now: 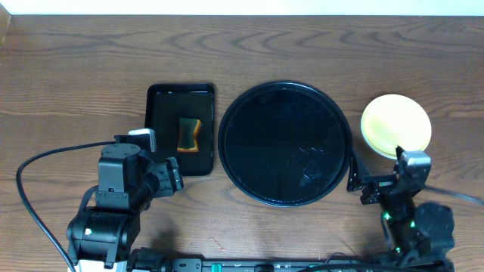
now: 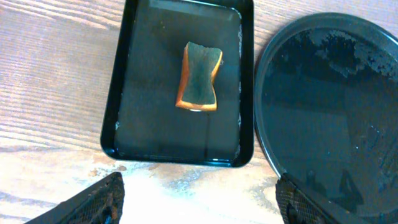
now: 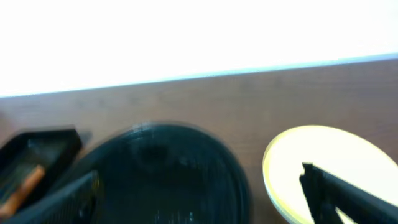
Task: Clean dirty plates on tray and stack at the side
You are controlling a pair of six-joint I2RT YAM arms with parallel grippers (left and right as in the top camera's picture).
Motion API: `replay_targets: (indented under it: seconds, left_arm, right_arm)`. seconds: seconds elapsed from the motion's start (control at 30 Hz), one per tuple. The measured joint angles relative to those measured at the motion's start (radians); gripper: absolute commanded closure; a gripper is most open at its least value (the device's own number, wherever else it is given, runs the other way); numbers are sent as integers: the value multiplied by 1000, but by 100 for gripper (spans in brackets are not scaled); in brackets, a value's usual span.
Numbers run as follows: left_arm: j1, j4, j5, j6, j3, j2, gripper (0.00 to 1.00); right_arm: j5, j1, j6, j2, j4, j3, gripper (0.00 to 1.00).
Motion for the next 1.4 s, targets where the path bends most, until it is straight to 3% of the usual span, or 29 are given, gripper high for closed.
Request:
replay_targets:
  seconds: [0.13, 0.4, 0.8, 1.4]
  left_arm:
    - [0, 0, 0, 0, -2, 0, 21]
    - [0, 0, 0, 0, -2, 0, 21]
    - [0, 0, 0, 0, -2, 0, 21]
    - [0, 0, 0, 0, -2, 0, 21]
  right_arm:
    - [-11, 0, -5, -107, 163, -135, 1]
    - [-75, -1, -98, -208, 328, -318, 1]
    - [-118, -28, -233, -214, 256, -360, 1]
    - [-119, -28, -253, -214, 256, -360, 1]
